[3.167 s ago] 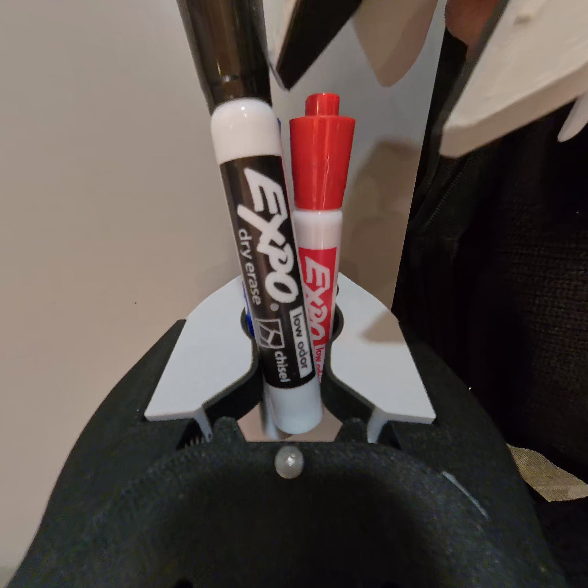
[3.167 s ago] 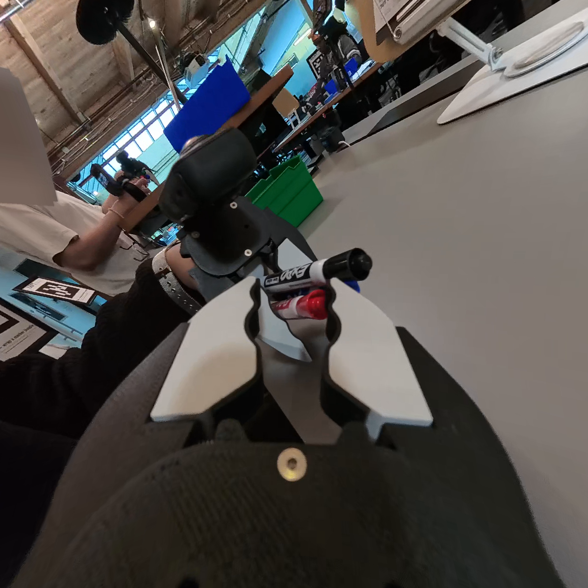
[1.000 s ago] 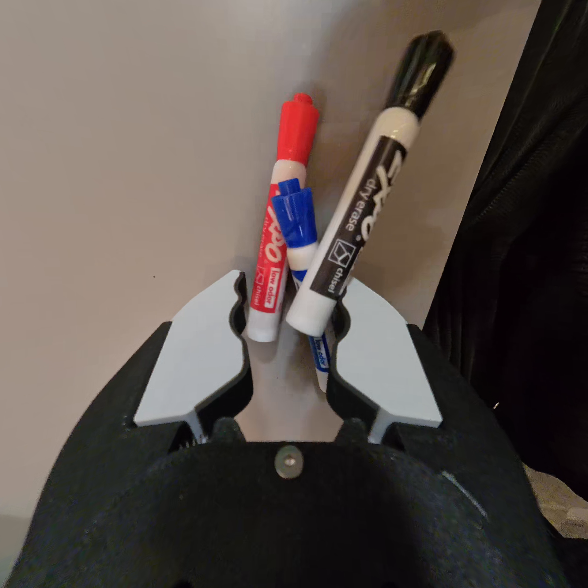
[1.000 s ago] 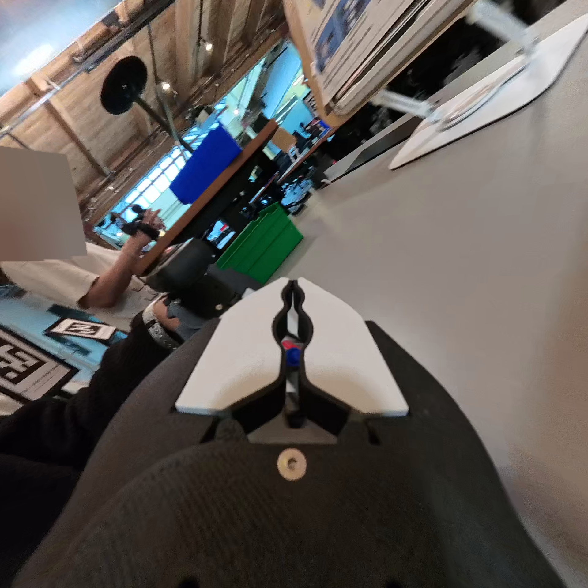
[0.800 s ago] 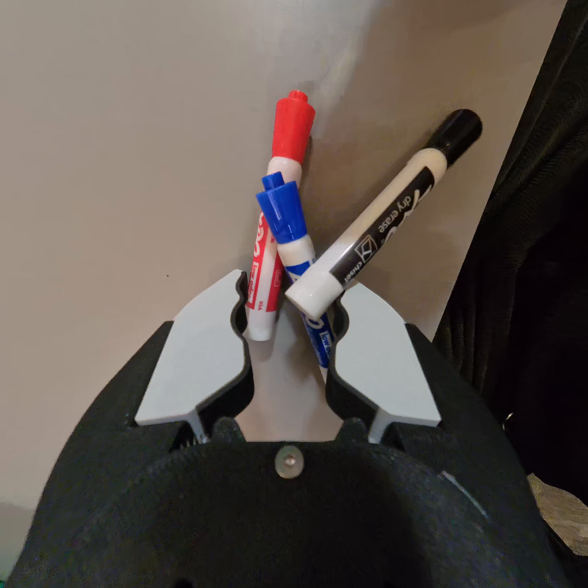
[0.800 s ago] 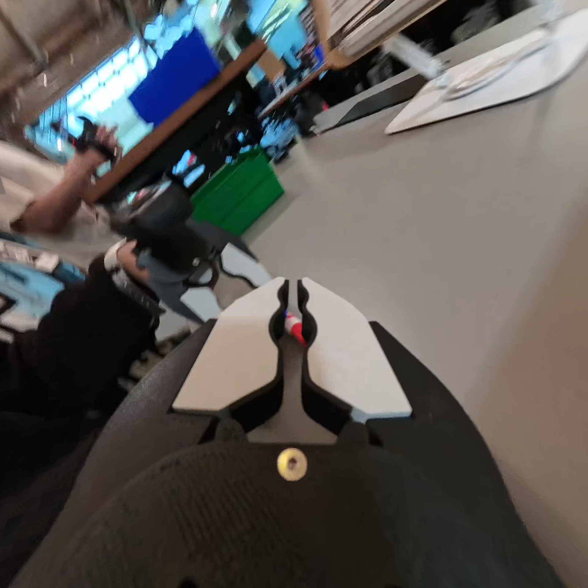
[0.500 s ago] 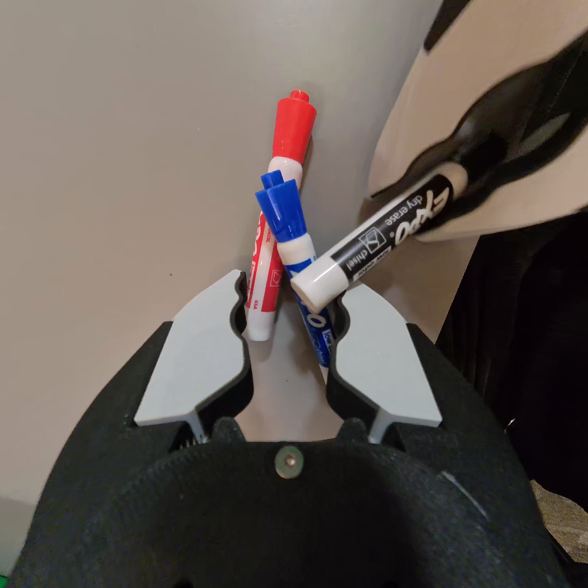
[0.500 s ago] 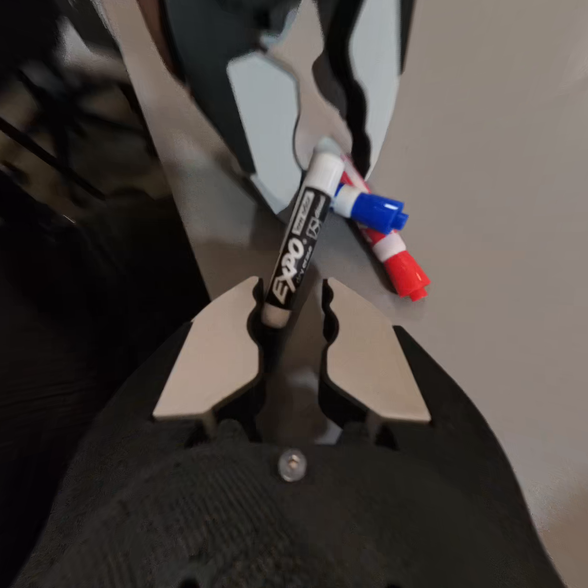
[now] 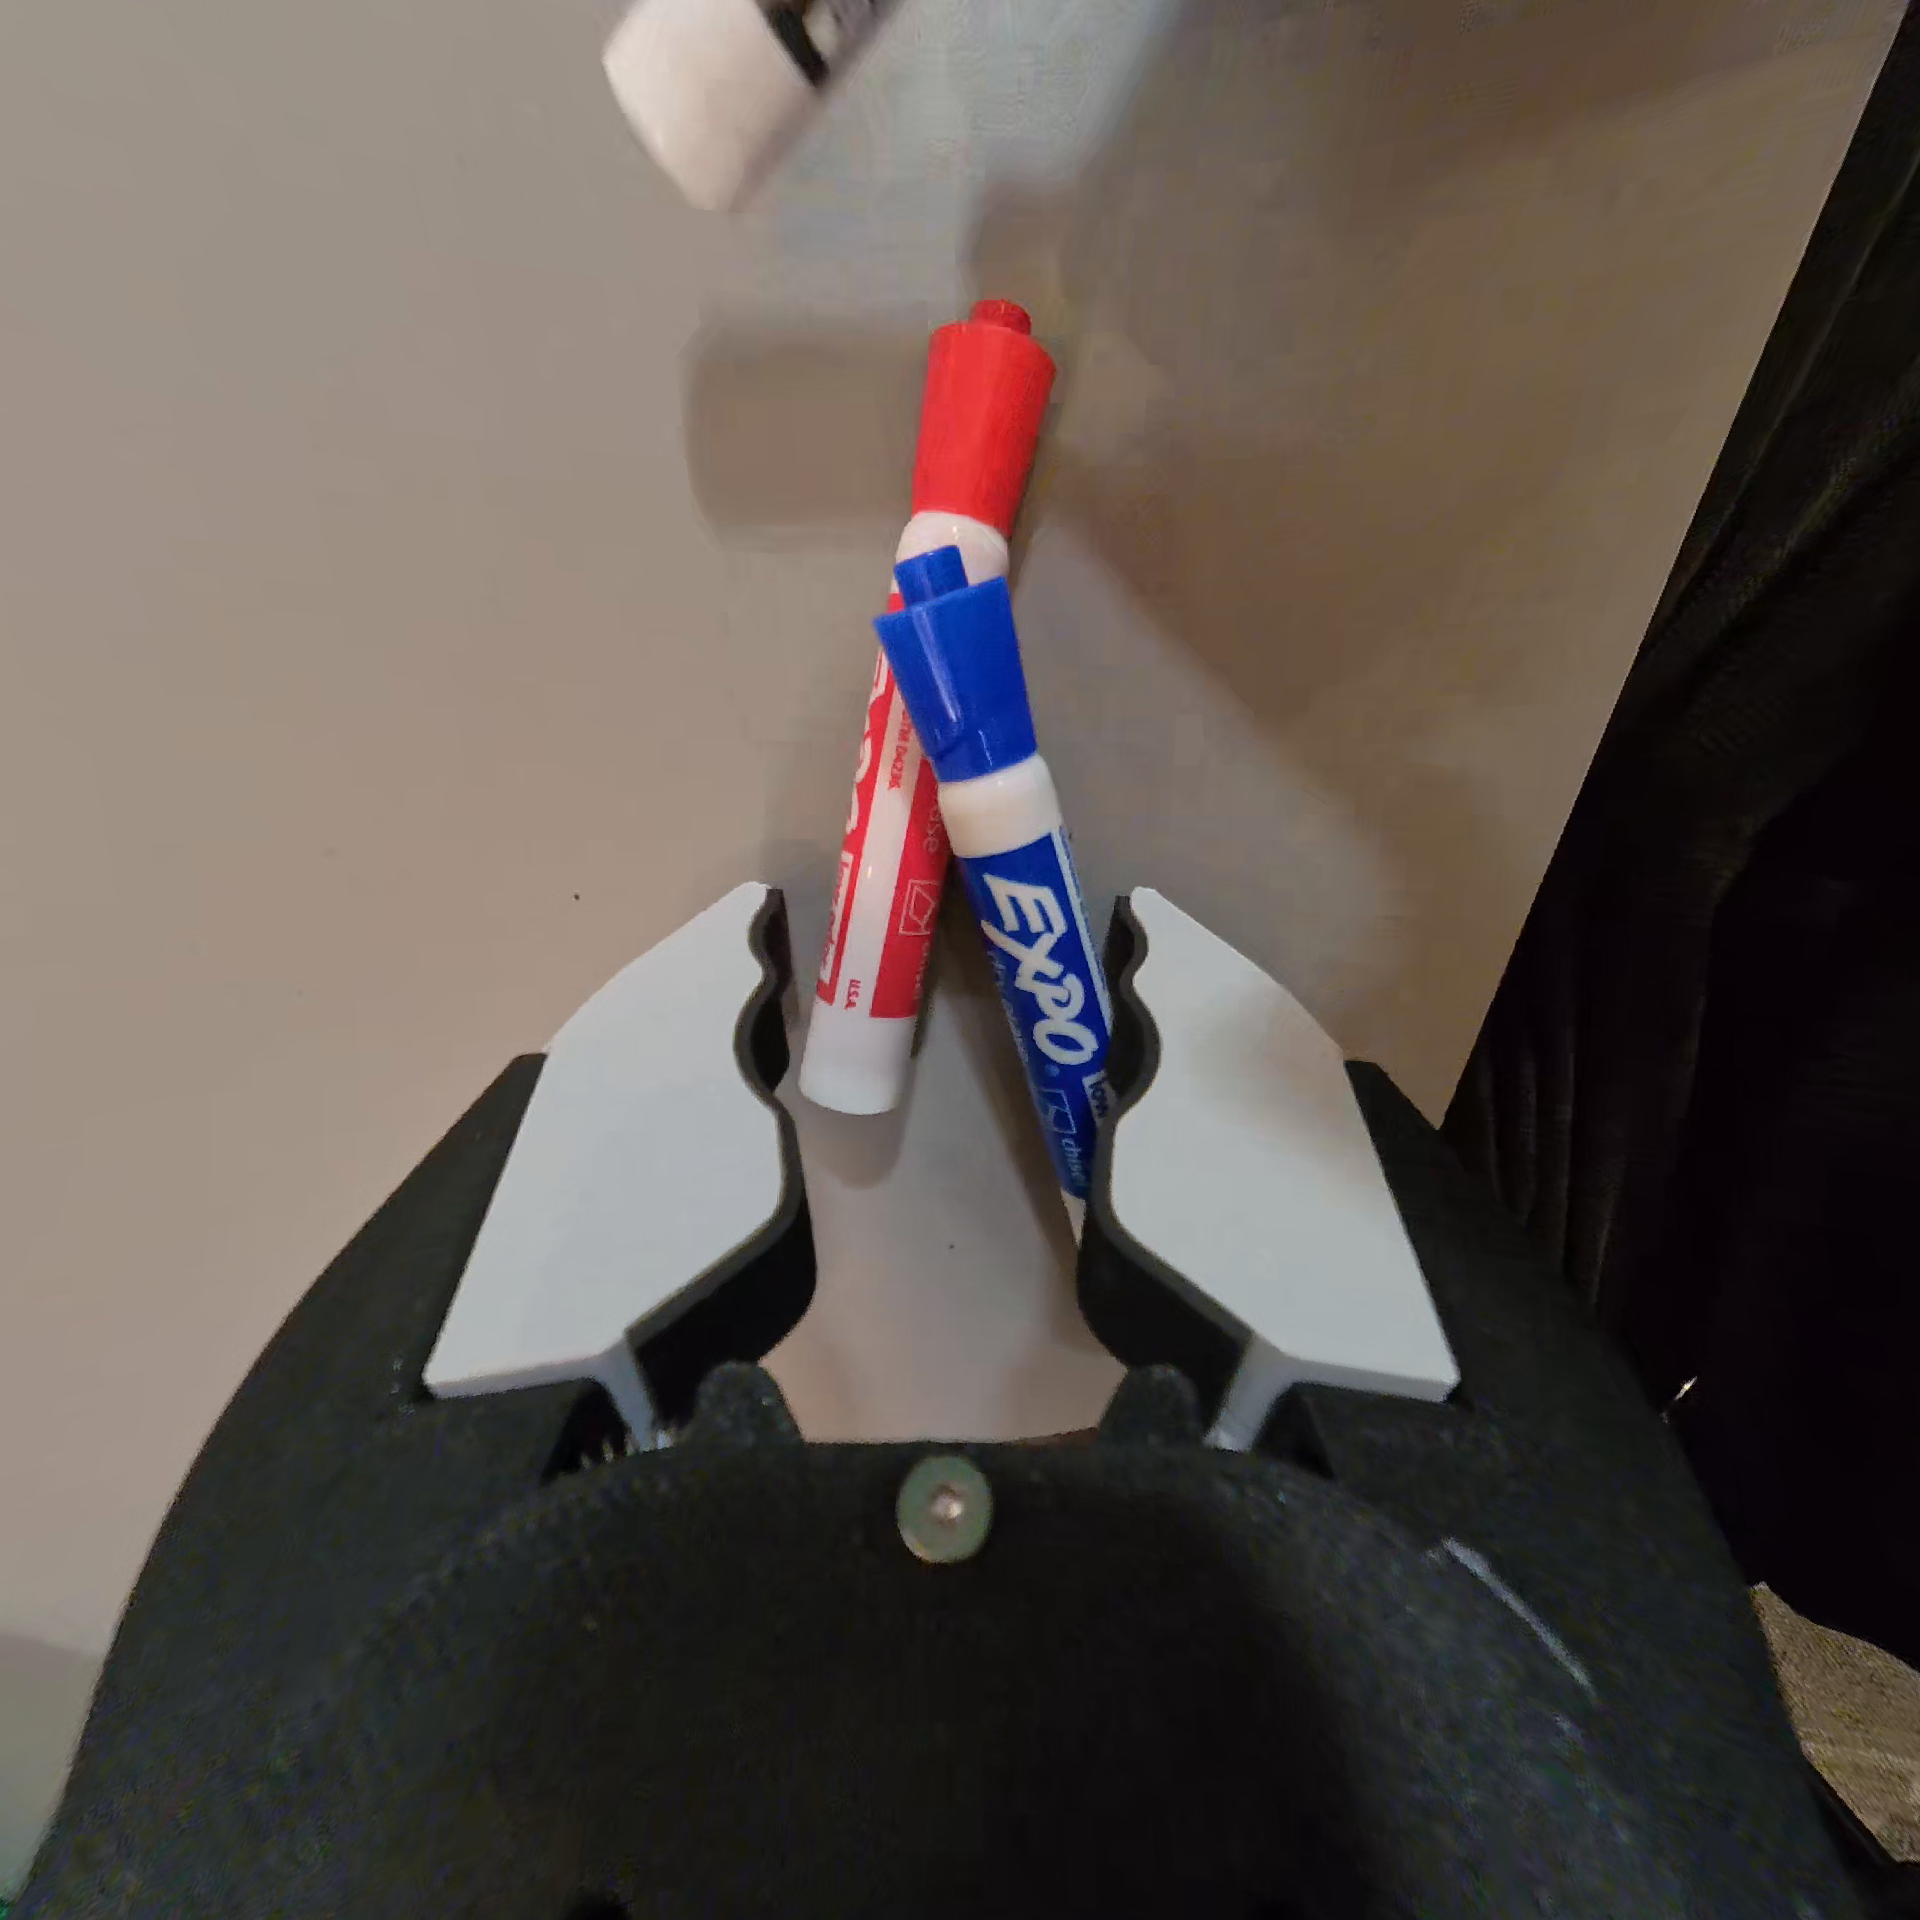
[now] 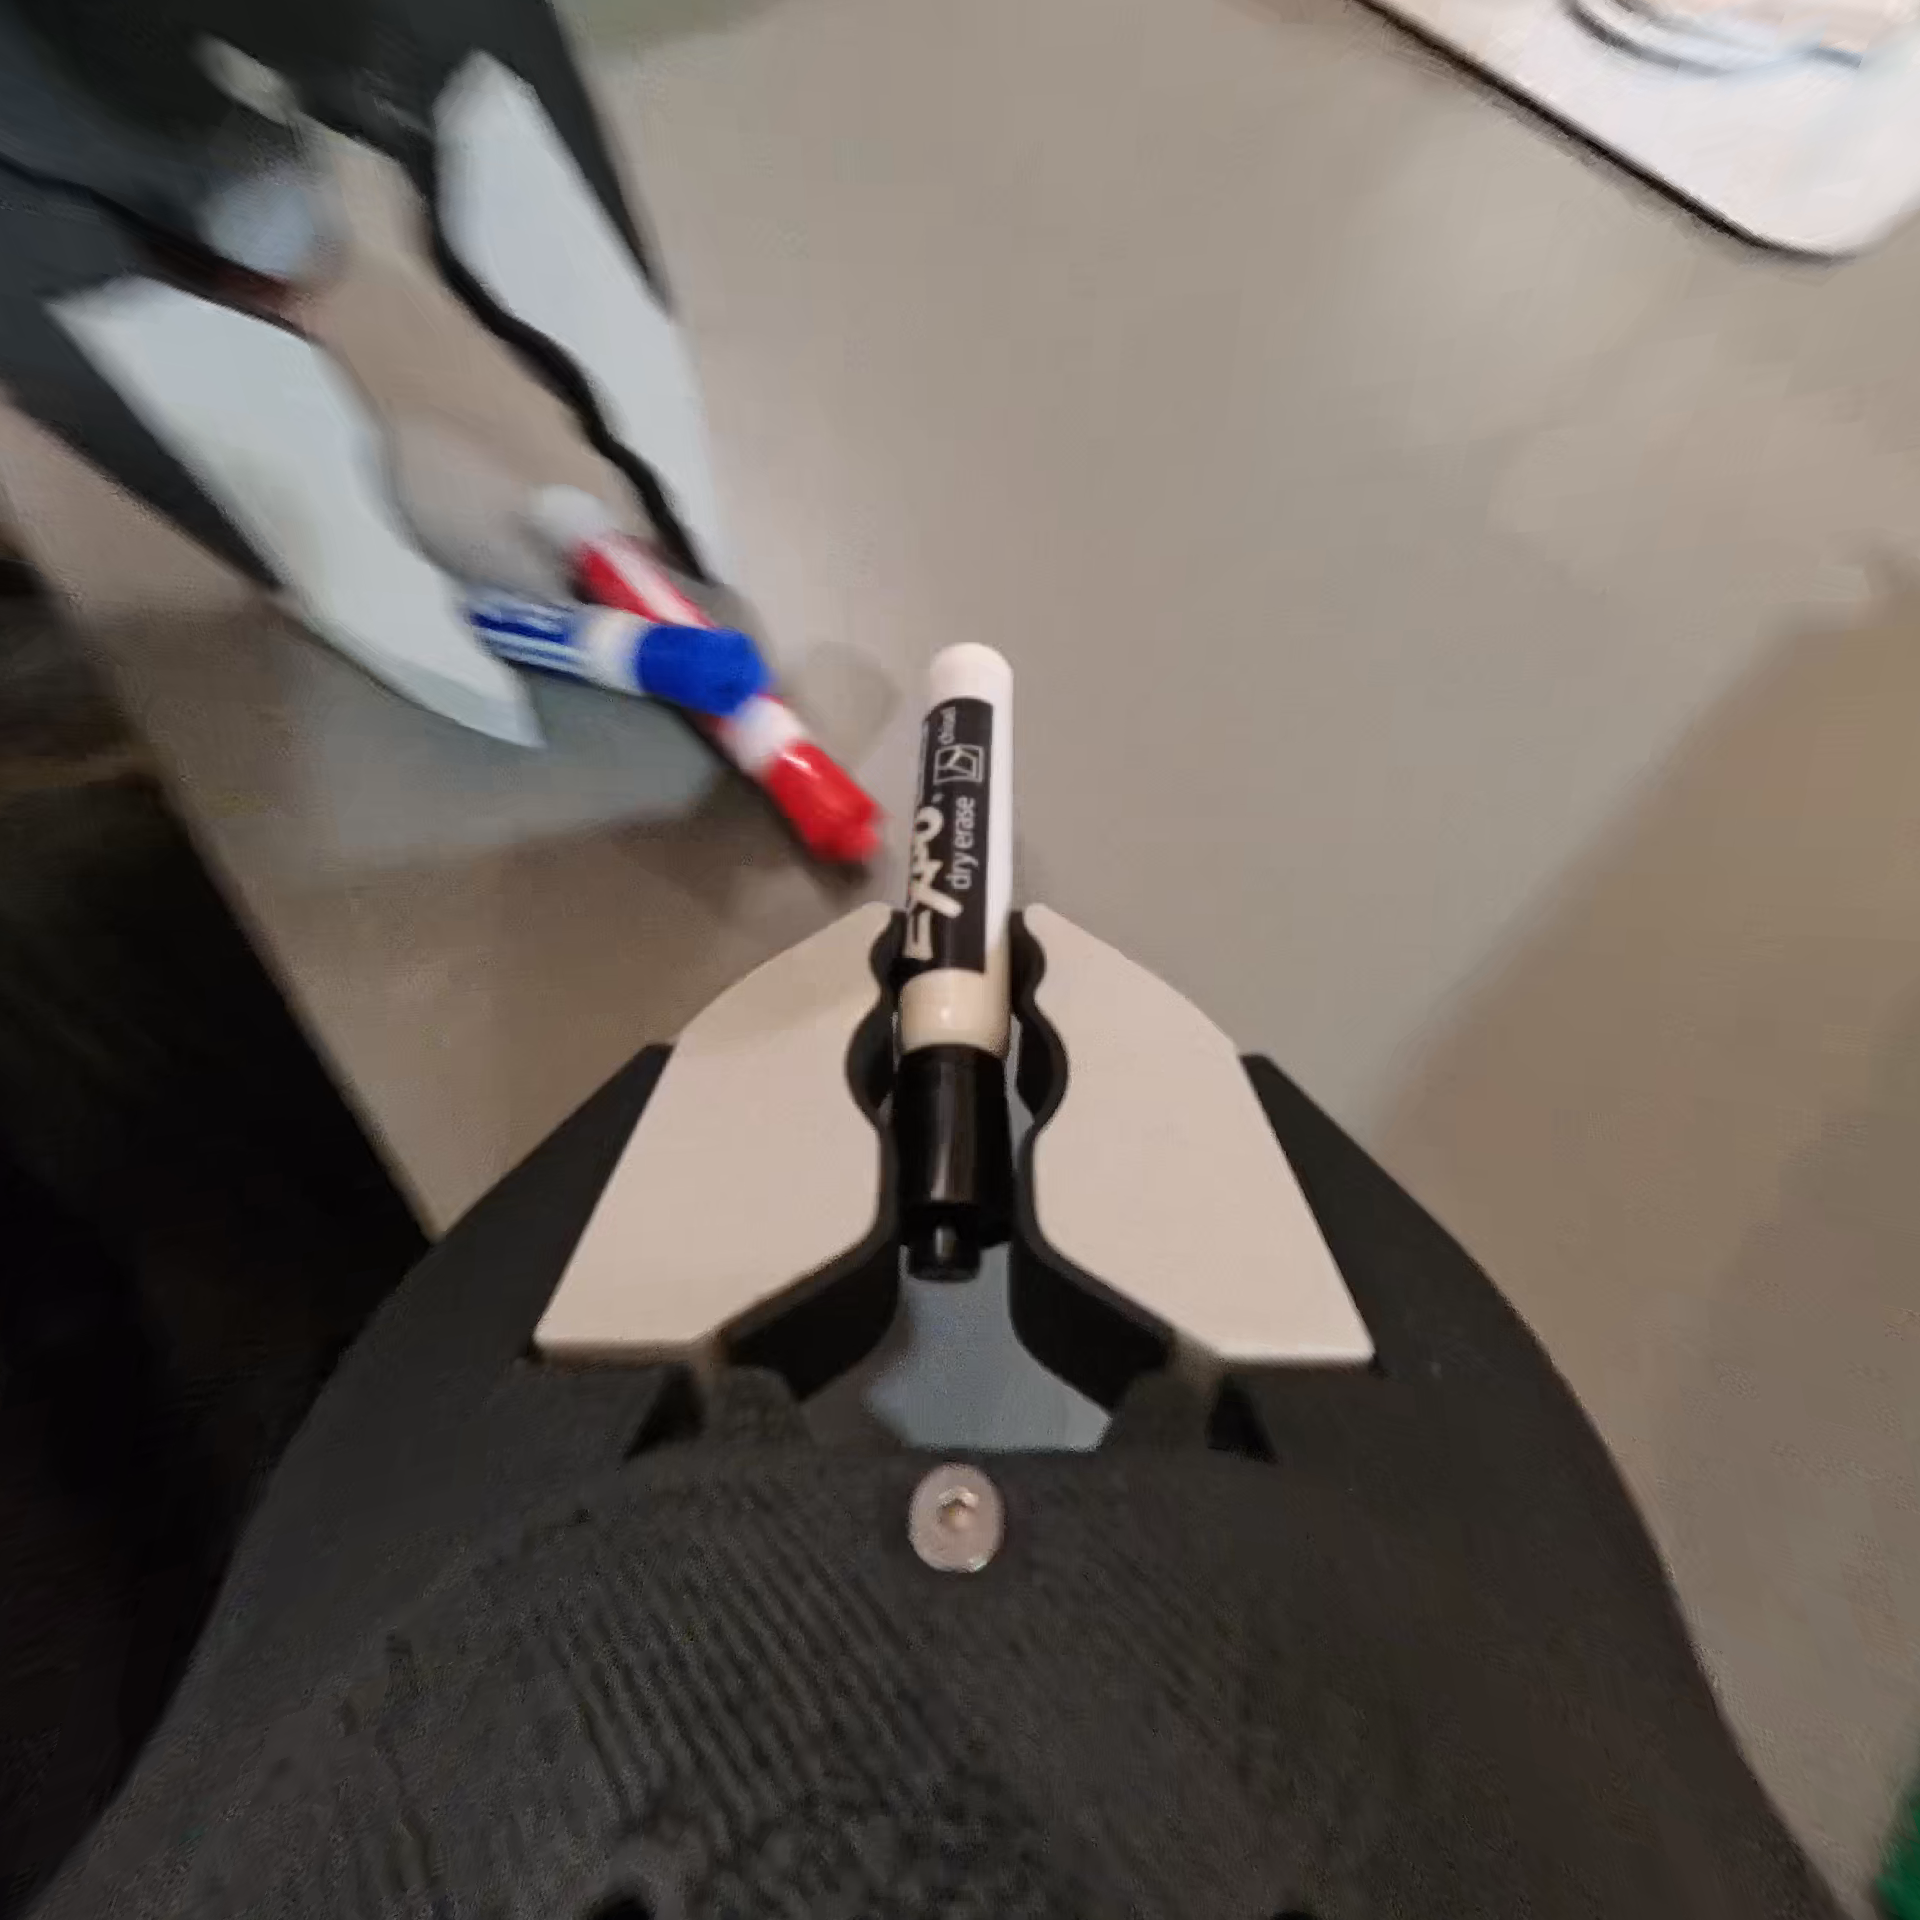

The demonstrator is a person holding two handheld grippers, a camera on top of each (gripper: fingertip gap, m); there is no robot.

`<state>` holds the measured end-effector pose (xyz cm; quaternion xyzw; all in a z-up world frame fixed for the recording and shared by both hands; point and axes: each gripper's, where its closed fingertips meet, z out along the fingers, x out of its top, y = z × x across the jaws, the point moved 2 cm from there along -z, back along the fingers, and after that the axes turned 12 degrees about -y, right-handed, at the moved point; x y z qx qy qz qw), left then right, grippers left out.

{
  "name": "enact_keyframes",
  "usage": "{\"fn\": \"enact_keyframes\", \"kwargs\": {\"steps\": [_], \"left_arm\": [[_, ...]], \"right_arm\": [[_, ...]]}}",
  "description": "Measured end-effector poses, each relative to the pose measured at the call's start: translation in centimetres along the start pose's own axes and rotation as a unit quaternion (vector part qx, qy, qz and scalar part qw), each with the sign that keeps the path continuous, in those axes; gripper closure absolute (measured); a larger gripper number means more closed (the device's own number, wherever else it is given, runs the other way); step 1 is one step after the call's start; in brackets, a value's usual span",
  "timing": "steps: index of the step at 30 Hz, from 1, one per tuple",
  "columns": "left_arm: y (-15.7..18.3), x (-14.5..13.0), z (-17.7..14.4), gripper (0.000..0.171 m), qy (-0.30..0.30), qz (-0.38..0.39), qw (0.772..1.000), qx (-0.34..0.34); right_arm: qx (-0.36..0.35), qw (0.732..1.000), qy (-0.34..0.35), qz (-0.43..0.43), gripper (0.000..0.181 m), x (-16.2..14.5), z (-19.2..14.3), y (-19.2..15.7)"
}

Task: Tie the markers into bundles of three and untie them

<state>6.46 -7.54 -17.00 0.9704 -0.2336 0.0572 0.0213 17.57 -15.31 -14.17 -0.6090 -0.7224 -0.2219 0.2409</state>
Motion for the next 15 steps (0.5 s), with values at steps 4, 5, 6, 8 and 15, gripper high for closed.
{"fn": "enact_keyframes", "kwargs": {"steps": [4, 5, 6, 8, 15], "left_arm": [[-0.2, 0.0, 0.0, 0.105, 0.006, -0.004, 1.000, 0.001], [-0.3, 0.0, 0.0, 0.104, 0.008, -0.005, 1.000, 0.003], [-0.3, 0.0, 0.0, 0.104, 0.009, -0.006, 1.000, 0.004], [-0.3, 0.0, 0.0, 0.103, 0.012, -0.006, 1.000, 0.005], [-0.2, 0.0, -0.4, 0.103, 0.029, -0.011, 1.000, 0.006]], "right_arm": [[-0.071, 0.994, -0.075, 0.029, 0.162, -2.6, 1.2, 3.8], [-0.077, 0.993, -0.079, 0.035, 0.162, -2.9, 1.3, 4.1], [-0.082, 0.993, -0.077, 0.039, 0.161, -2.9, 1.3, 4.3], [-0.091, 0.993, -0.068, 0.038, 0.151, -2.6, 1.1, 4.4], [-0.085, 0.996, 0.011, 0.018, 0.134, -0.1, -0.7, 2.7]]}}
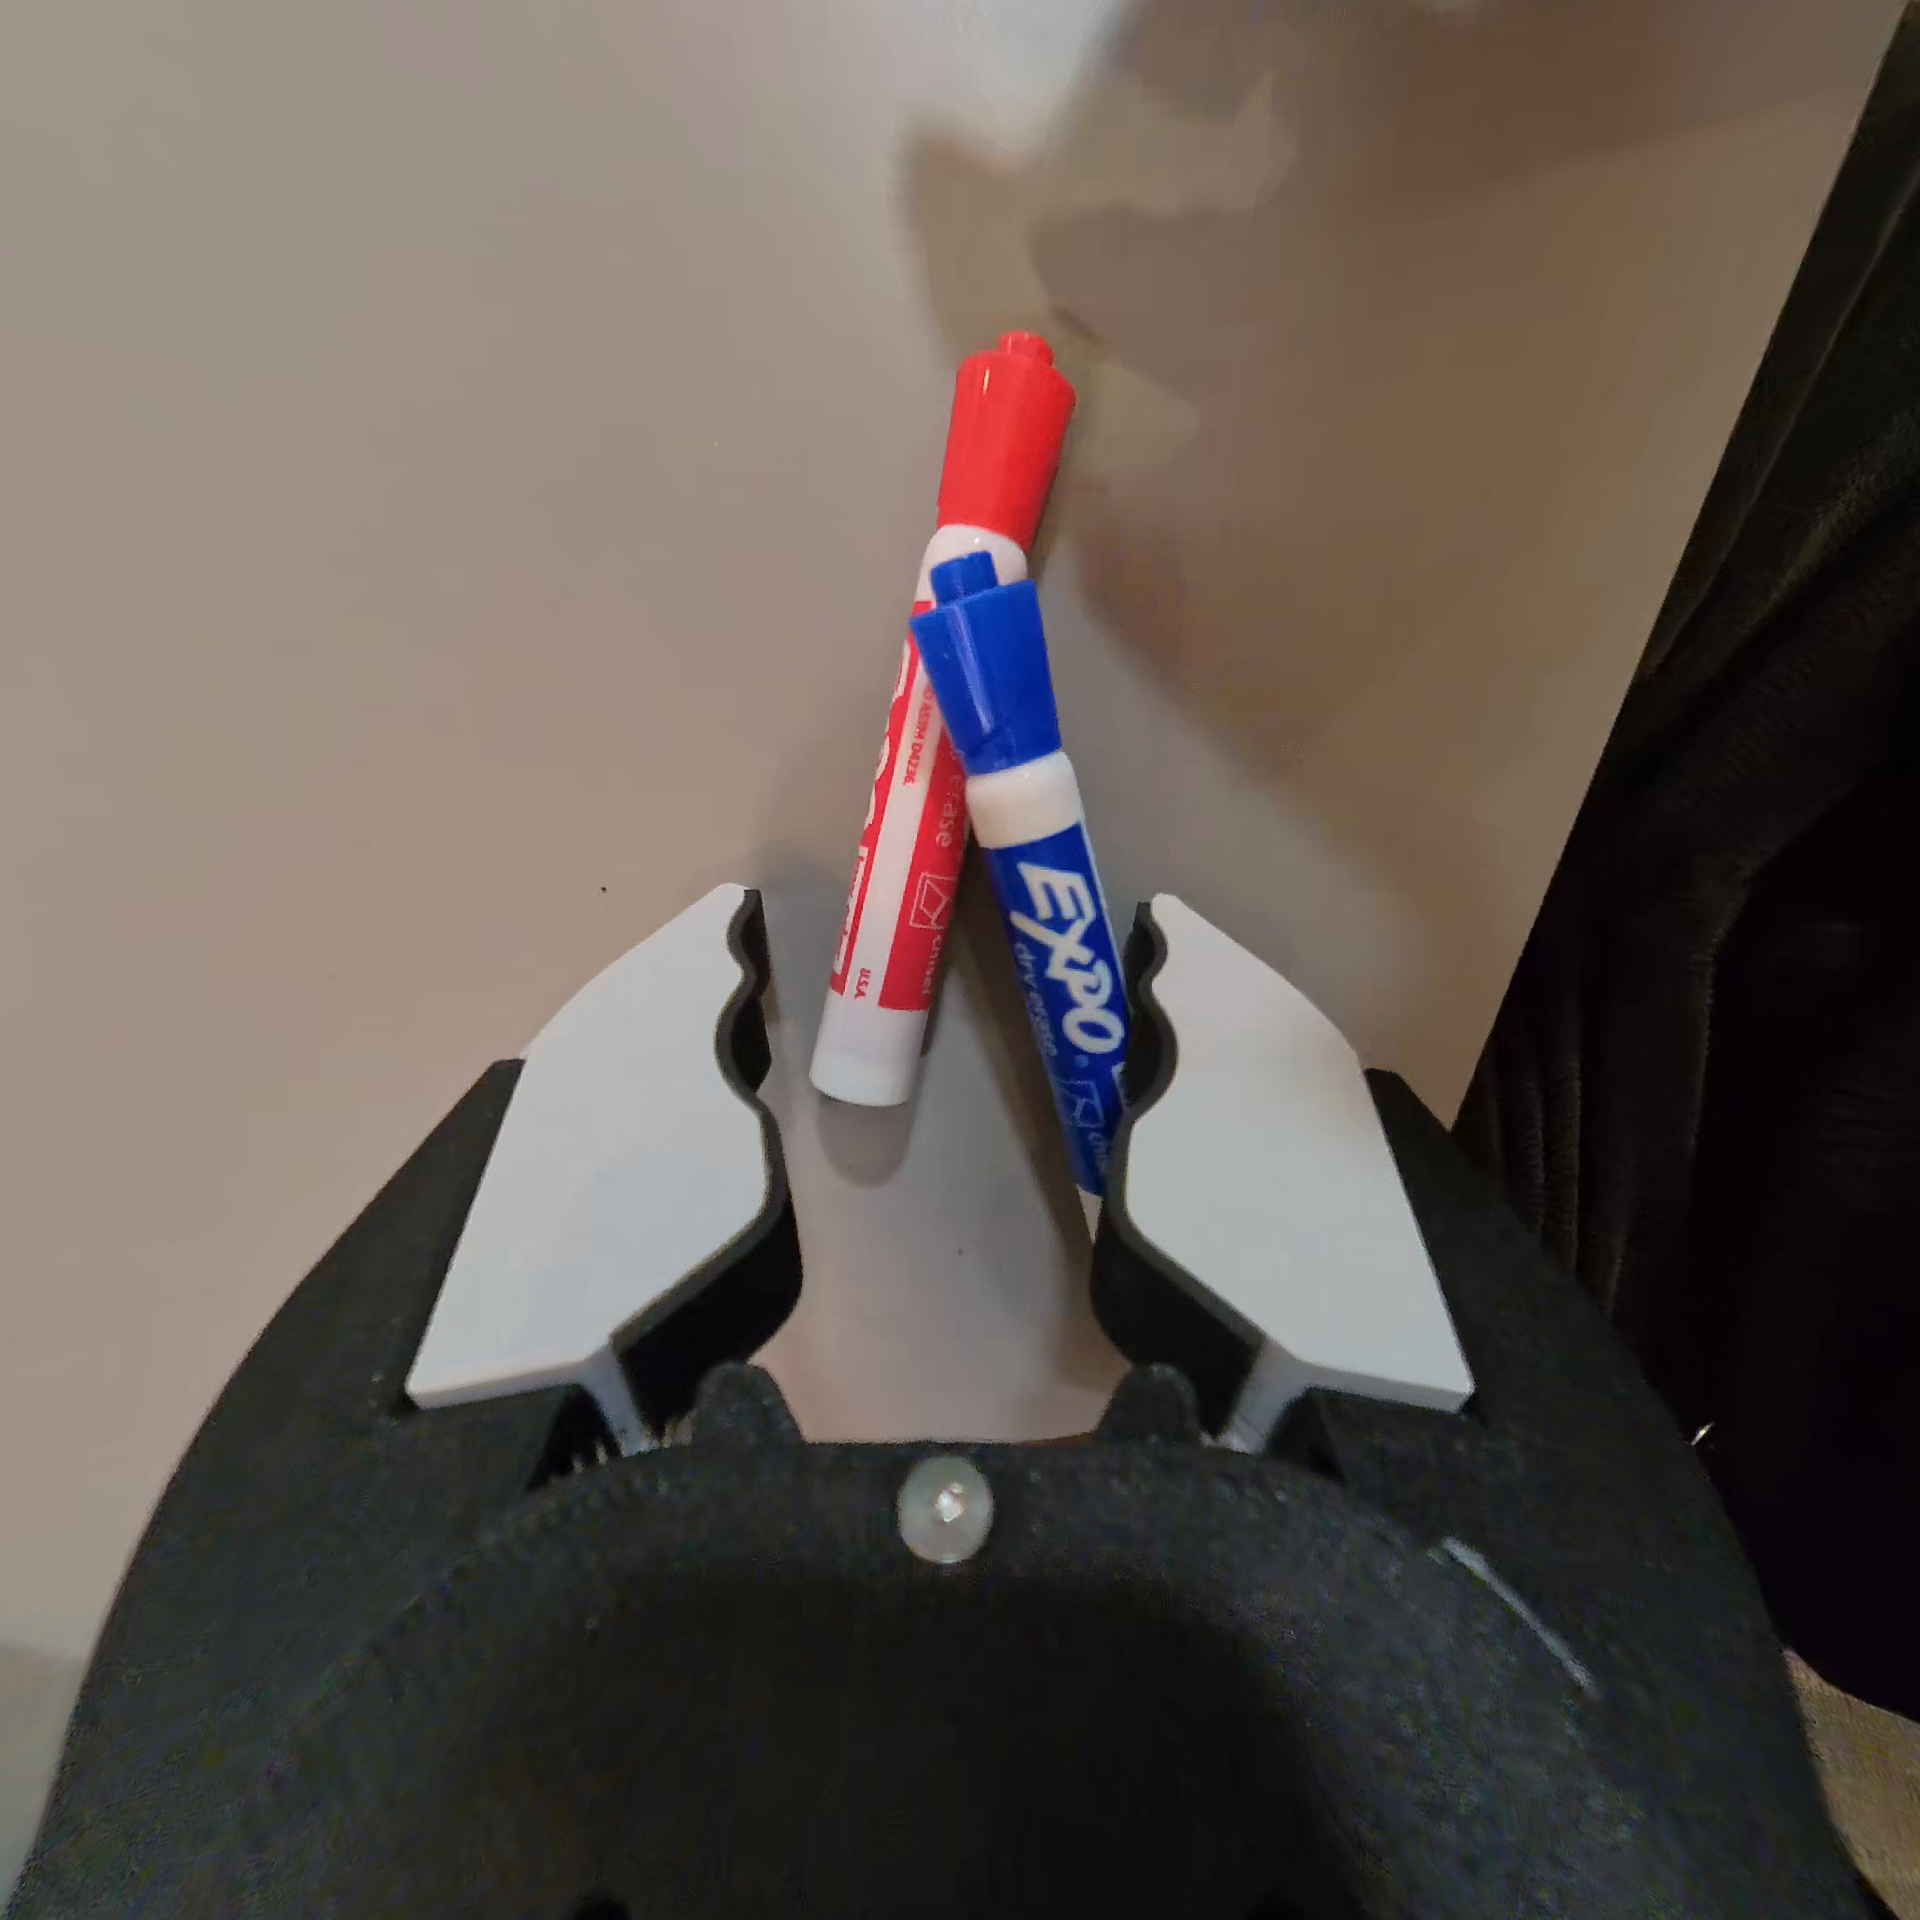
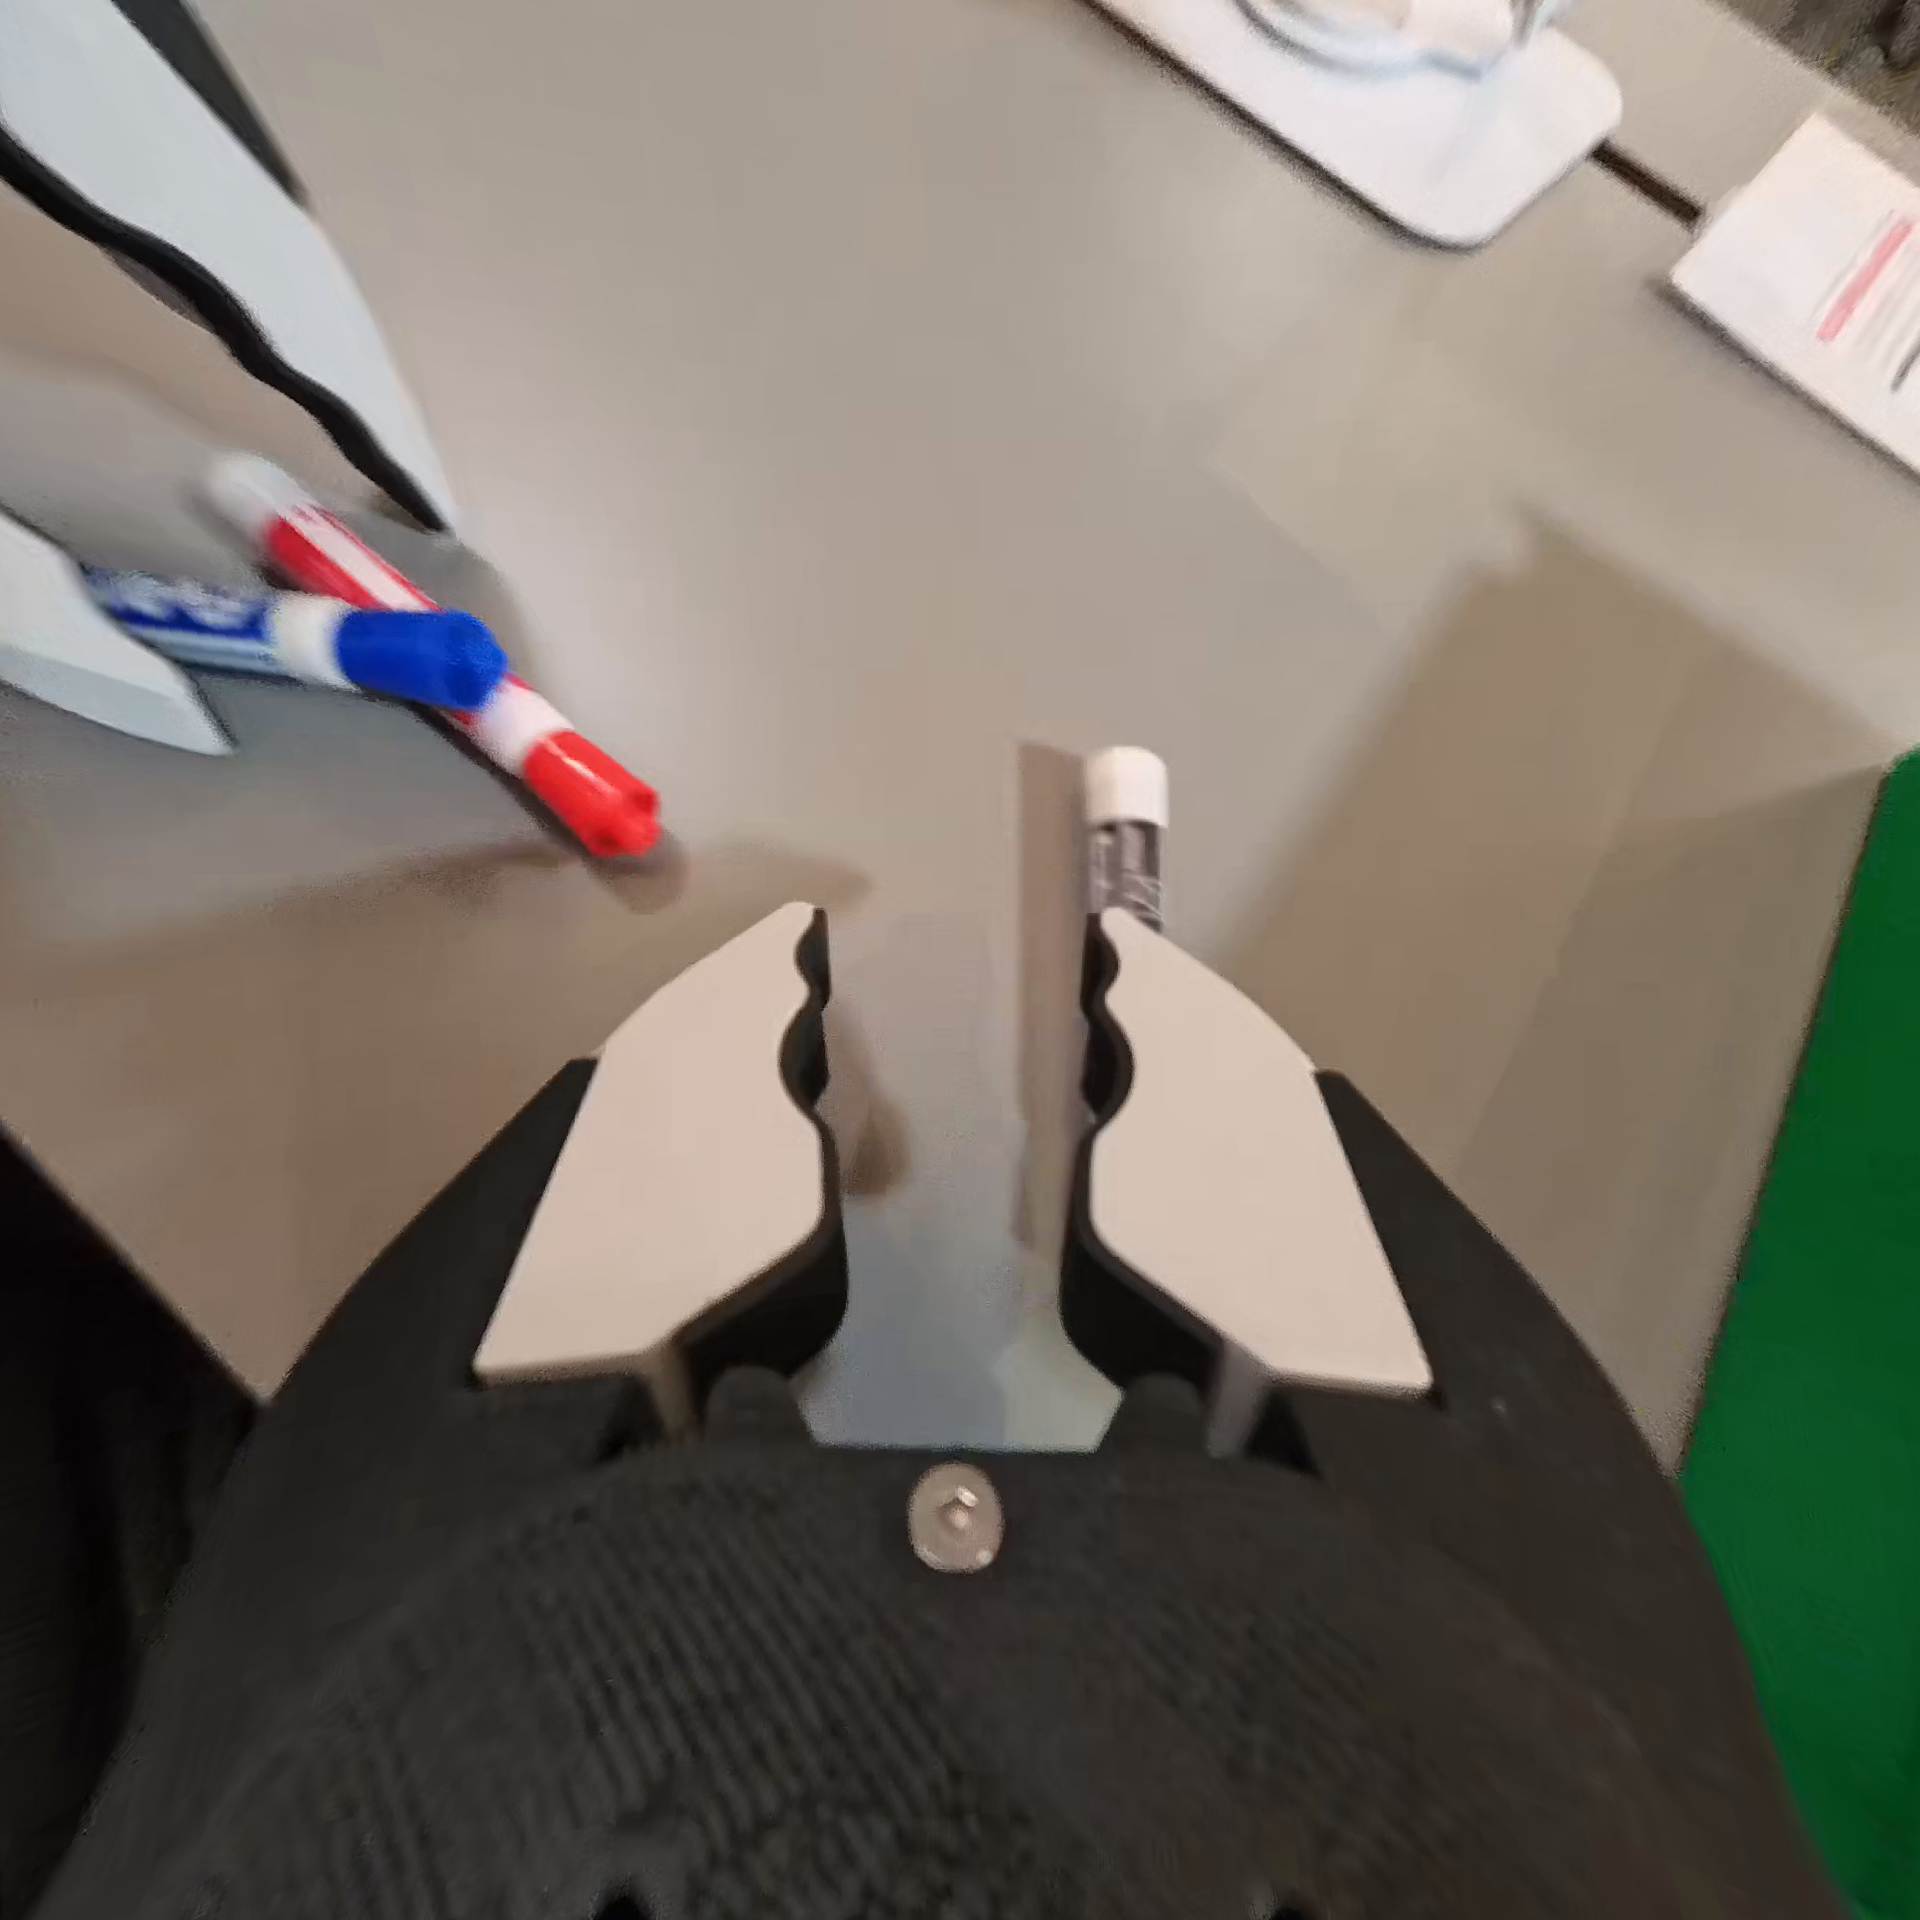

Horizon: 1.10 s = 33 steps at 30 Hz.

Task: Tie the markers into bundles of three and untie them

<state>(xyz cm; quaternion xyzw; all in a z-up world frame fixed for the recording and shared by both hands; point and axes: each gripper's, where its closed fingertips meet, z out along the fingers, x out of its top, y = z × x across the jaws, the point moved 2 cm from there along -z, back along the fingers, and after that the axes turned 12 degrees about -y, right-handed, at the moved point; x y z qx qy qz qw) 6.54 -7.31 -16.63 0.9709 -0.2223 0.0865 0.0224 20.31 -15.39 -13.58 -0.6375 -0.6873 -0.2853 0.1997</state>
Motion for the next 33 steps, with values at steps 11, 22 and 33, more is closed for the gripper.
{"fn": "enact_keyframes", "kwargs": {"steps": [11, 22, 33], "left_arm": [[1.6, -2.0, -3.5, 0.105, 0.106, -0.075, 0.988, 0.078], [5.6, -2.3, -1.1, 0.116, 0.110, -0.089, 0.990, 0.025], [4.5, -1.7, -1.0, 0.115, 0.179, -0.127, 0.976, -0.005]], "right_arm": [[0.096, 0.981, 0.064, -0.154, 0.142, 2.5, -0.2, -8.1], [0.138, 0.949, -0.006, -0.285, 0.160, 0.1, 2.1, -12.4], [0.219, 0.944, 0.057, -0.238, 0.164, 1.3, -0.9, -12.4]]}}
